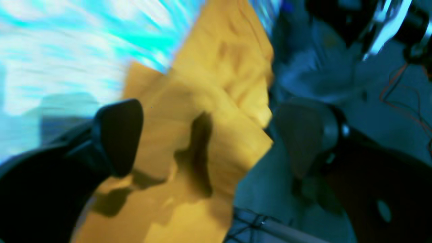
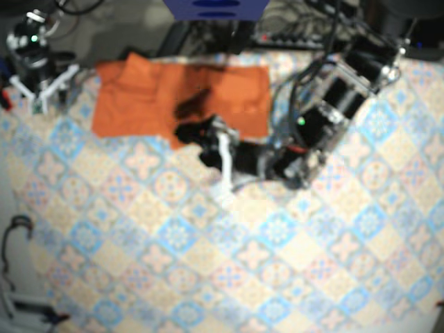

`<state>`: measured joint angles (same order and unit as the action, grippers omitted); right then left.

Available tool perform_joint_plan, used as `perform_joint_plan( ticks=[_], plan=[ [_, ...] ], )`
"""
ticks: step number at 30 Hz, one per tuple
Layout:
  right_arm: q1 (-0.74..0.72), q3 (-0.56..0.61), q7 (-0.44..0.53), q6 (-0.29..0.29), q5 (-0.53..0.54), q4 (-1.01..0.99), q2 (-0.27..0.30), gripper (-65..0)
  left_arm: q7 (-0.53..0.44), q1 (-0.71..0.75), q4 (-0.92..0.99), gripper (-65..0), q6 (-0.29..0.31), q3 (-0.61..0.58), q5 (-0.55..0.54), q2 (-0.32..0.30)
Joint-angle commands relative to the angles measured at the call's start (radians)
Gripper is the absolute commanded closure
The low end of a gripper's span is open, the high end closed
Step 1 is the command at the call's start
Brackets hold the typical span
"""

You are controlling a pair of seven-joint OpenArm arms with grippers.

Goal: Fold the T-shirt properly
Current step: 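Open the left gripper and pull it back from the shirt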

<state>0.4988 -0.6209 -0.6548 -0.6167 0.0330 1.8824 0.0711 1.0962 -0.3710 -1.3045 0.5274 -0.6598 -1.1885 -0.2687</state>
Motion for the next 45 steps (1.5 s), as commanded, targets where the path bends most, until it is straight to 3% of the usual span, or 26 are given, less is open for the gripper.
perform_joint_plan(
  ticks=[1, 5, 11, 16, 20, 27, 34, 45],
  plan=[
    [-0.009, -0.006, 0.017, 0.004, 0.011, 0.012, 0.014, -24.5, -0.012, -0.021, -0.031, -65.0, 0.01, 0.031, -0.023, -0.019],
    [-0.018, -0.004, 0.016, 0.004, 0.035, -0.014, 0.014, -24.5, -0.014, -0.006, -0.047, -65.0, 0.01, 0.088, -0.024, -0.091],
    [-0.024, -0.004, -0.073, -0.004, 0.199, -0.06, 0.02, -25.1, -0.012, 0.066, -0.063, -65.0, 0.01, 0.176, -0.021, -0.171],
    [-0.018, 0.071, -0.141, -0.004, 0.311, -0.066, 0.085, -32.6, -0.015, 0.128, -0.106, -65.0, 0.012, 0.185, -0.021, -0.218],
    [-0.018, 0.169, -0.176, -0.004, 0.354, -0.068, 0.135, -38.9, -0.015, 0.149, -0.106, -65.0, 0.012, 0.185, -0.02, -0.22],
    [-0.024, 0.269, -0.188, -0.004, 0.405, -0.129, 0.14, -40.0, -0.015, 0.183, -0.108, -65.0, 0.012, 0.24, 0.008, -0.22],
    [-0.025, 0.289, -0.182, -0.004, 0.422, -0.228, 0.14, -40.0, -0.015, 0.192, -0.108, -65.0, 0.013, 0.246, 0.008, -0.243],
    [-0.068, 0.302, -0.188, -0.004, 0.568, -0.323, 0.151, -40.0, -0.015, 0.197, -0.108, -65.0, 0.013, 0.246, 0.008, -0.244]
  ],
)
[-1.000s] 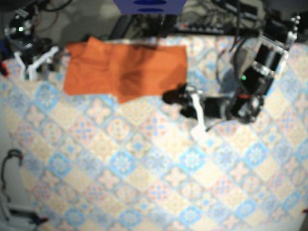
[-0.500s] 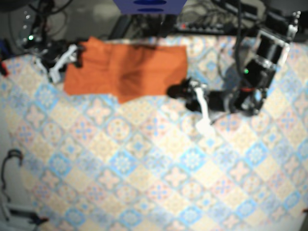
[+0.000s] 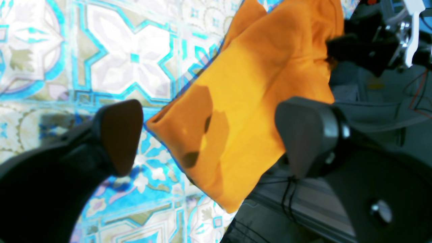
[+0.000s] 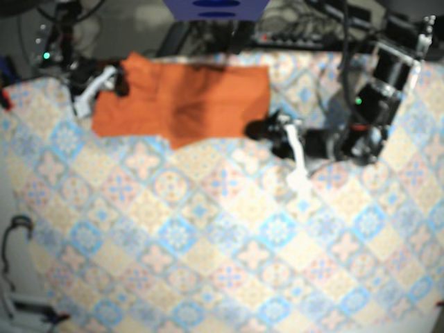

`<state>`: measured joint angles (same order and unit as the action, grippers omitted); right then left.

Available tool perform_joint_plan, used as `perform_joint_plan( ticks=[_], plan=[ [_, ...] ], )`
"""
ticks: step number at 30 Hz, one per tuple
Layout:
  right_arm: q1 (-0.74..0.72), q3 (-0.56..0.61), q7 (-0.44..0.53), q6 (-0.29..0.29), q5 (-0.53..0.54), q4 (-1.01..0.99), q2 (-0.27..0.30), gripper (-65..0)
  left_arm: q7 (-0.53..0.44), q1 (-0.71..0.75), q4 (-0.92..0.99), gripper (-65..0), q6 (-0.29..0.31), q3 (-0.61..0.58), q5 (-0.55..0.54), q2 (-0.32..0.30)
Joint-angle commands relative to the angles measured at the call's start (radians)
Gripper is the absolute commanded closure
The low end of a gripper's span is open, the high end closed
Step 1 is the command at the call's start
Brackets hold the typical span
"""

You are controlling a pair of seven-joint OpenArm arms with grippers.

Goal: Fold the T-shirt properly
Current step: 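Open the left gripper and pull it back from the shirt, then grasp both ends of the folded orange shirt with both grippers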

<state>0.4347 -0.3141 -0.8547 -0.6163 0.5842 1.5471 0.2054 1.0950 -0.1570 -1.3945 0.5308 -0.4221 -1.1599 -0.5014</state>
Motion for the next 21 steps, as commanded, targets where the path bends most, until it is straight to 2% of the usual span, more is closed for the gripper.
perform_joint_plan(
  ticks=[1, 15, 21],
  plan=[
    [-0.007, 0.007, 0.012, -0.004, 0.016, 0.005, 0.018, -40.0, -0.014, -0.017, -0.018, -65.0, 0.01, 0.009, -0.021, -0.012],
    [-0.046, 0.128, 0.012, -0.004, 0.016, -0.095, 0.018, -38.9, -0.014, -0.019, -0.018, -65.0, 0.01, 0.009, -0.021, -0.012],
    [-0.046, 0.123, 0.016, -0.004, 0.015, -0.092, 0.018, -22.5, -0.014, -0.02, -0.015, -65.0, 0.01, 0.009, -0.021, -0.012]
  ],
)
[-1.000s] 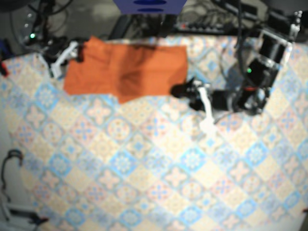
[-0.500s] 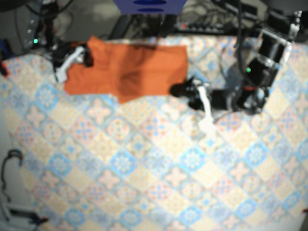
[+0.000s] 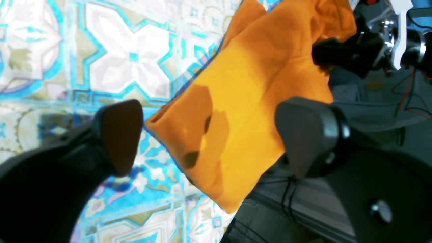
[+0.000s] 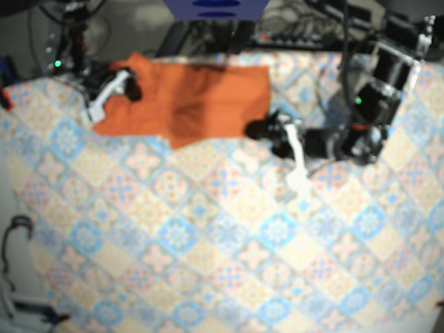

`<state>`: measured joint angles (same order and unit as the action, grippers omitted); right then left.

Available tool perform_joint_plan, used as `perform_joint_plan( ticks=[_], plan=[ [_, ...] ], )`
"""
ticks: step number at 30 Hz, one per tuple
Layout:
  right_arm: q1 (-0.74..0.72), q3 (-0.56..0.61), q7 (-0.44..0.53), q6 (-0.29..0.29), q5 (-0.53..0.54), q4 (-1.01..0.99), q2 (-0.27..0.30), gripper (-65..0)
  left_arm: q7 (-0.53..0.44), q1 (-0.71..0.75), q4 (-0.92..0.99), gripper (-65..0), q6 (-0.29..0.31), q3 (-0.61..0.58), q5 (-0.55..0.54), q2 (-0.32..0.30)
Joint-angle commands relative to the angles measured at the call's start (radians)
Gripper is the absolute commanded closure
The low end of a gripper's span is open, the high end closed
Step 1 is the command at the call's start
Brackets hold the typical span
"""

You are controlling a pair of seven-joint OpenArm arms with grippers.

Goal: Fold the T-shirt properly
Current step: 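Grasp both ends of the folded orange shirt with both grippers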

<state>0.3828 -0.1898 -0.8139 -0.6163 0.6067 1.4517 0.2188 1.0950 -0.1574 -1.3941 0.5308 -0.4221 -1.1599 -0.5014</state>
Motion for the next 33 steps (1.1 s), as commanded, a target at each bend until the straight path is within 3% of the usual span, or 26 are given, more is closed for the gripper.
perform_joint_plan(
  ticks=[1, 9, 16, 21, 28, 33],
  plan=[
    [0.006, -0.001, -0.025, -0.004, -0.008, 0.004, 0.004, -20.1, -0.014, -0.02, -0.015, -65.0, 0.01, 0.009, -0.021, -0.012],
    [0.008, -0.001, -0.023, -0.004, -0.008, 0.007, 0.006, -15.8, -0.014, -0.02, -0.015, -65.0, 0.01, 0.009, -0.021, -0.012],
    [0.014, 0.002, -0.031, -0.004, -0.011, 0.1, 0.008, -2.1, -0.014, -0.018, -0.015, -65.0, 0.01, 0.009, -0.021, -0.012],
    [0.014, -0.003, -0.081, 0.003, -0.014, 0.222, 0.034, -1.4, -0.014, -0.02, -0.015, -65.0, 0.01, 0.009, -0.021, -0.012],
    [0.014, -0.001, -0.154, 0.003, -0.163, 0.389, 0.031, -1.4, -0.014, -0.018, -0.015, -65.0, 0.009, 0.009, 0.027, -0.012],
    [0.011, 0.003, -0.169, 0.003, -0.182, 0.421, 0.027, -1.4, -0.006, -0.015, -0.015, -65.0, 0.009, 0.004, 0.041, -0.012]
  ],
)
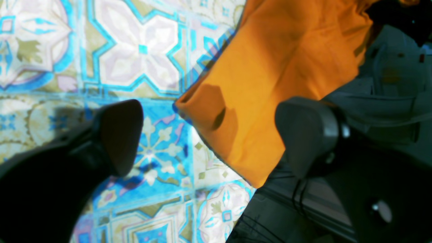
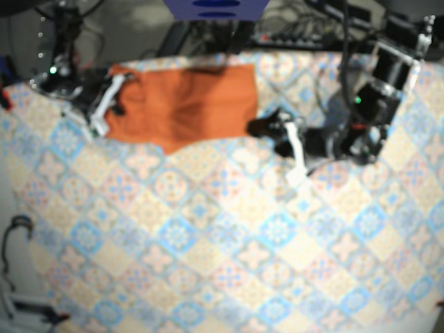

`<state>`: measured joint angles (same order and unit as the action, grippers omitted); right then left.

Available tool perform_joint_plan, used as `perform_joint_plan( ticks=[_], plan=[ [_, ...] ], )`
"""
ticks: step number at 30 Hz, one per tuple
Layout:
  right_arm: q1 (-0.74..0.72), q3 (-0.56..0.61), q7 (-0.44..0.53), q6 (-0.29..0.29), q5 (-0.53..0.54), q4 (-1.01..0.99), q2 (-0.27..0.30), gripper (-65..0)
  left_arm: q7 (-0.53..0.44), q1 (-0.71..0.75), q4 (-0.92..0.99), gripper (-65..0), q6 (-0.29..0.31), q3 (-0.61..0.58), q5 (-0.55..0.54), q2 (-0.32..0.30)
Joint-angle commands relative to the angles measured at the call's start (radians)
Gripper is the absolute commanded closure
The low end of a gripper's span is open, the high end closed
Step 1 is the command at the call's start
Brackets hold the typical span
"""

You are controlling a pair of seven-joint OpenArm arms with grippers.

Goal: Fold the T-shirt properly
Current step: 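Grasp both ends of the folded orange shirt with both grippers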

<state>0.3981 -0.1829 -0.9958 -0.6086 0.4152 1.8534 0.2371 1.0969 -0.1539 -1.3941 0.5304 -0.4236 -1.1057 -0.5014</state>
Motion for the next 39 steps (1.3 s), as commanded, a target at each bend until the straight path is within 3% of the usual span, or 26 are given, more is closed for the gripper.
perform_joint_plan(
  ticks=[1, 4, 9, 13, 17, 21, 34, 39],
  plan=[
    [-0.006, -0.004, 0.015, -0.004, 0.009, 0.019, 0.006, -1.4, -0.007, -0.019, -0.015, -65.0, 0.009, 0.002, -0.012, -0.012],
    [-0.006, -0.004, 0.015, -0.004, 0.009, 0.021, -0.006, -1.4, -0.007, -0.003, -0.012, -65.0, 0.007, -0.013, -0.004, -0.012],
    [-0.008, -0.002, 0.016, -0.004, 0.009, 0.022, -0.026, -1.4, -0.007, -0.026, -0.012, -64.2, 0.007, -0.148, 0.097, 0.016],
    [-0.008, -0.002, 0.016, -0.004, 0.009, 0.022, -0.026, -1.4, -0.007, -0.034, -0.014, -47.3, 0.007, -0.197, 0.14, 0.042],
    [-0.008, -0.002, 0.016, -0.004, 0.006, 0.022, -0.026, -1.4, -0.005, -0.034, -0.015, -20.9, 0.007, -0.199, 0.14, 0.057],
    [-0.008, -0.002, 0.016, -0.004, 0.006, 0.022, -0.026, -1.4, -0.005, -0.034, -0.017, -0.9, 0.006, -0.197, 0.14, 0.056],
    [-0.029, -0.002, 0.012, -0.004, 0.004, 0.015, -0.026, -1.5, 0.035, -0.032, -0.152, -2.5, 0.006, -0.194, 0.137, 0.007],
    [-0.031, -0.002, 0.012, -0.004, 0.004, 0.013, -0.026, -1.6, 0.035, -0.036, -0.147, -14.1, 0.004, -0.194, 0.141, 0.007]
  ],
)
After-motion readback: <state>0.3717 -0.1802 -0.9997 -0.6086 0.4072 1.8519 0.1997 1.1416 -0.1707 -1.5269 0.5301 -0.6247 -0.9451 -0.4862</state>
